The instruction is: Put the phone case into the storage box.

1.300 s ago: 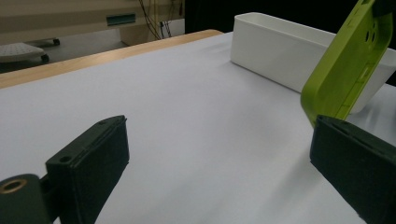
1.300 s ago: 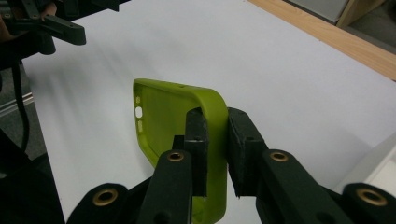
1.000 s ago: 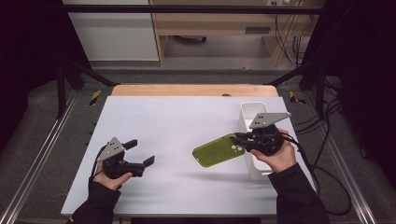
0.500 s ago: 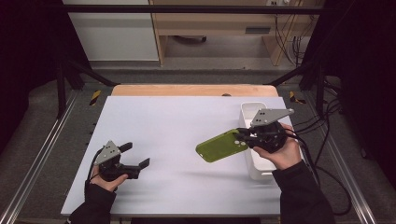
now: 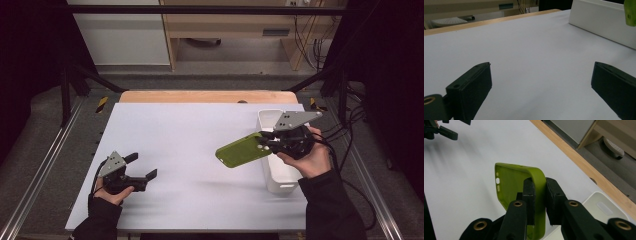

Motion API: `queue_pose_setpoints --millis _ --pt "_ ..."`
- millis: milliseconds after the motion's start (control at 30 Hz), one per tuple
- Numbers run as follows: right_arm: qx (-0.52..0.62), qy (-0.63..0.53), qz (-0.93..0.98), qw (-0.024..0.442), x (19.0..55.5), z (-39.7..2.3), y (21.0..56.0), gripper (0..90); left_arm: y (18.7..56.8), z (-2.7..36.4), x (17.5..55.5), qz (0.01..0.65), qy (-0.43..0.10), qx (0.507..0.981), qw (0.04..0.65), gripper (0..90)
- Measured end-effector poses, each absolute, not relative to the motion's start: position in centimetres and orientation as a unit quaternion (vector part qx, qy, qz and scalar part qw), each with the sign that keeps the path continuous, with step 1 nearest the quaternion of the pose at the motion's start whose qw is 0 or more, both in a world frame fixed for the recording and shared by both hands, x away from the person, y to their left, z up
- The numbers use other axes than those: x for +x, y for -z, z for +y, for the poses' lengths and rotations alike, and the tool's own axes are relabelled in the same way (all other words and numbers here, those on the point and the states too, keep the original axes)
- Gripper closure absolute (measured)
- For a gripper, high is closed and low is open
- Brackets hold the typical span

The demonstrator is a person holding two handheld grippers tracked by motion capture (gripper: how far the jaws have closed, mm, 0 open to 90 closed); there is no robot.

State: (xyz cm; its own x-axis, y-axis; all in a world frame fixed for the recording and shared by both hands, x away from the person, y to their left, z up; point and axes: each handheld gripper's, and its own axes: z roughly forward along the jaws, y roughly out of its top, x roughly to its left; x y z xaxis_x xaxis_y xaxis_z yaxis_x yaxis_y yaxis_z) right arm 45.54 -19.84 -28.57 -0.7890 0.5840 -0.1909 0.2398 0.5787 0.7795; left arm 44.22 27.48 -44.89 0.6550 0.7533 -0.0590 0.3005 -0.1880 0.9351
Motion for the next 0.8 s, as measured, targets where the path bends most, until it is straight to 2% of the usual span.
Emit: queue_pose_setpoints --millis 367,800 --pt "0.244 -0.382 0.859 0.238 45.6 -20.6 27.0 79.3 44.9 27.6 44.2 0.356 -0.216 0.739 0.529 3.1" --pt "0.242 -0.356 0.858 0.281 45.4 -21.9 25.2 79.3 44.9 27.5 44.2 0.353 -0.214 0.742 0.528 3.1"
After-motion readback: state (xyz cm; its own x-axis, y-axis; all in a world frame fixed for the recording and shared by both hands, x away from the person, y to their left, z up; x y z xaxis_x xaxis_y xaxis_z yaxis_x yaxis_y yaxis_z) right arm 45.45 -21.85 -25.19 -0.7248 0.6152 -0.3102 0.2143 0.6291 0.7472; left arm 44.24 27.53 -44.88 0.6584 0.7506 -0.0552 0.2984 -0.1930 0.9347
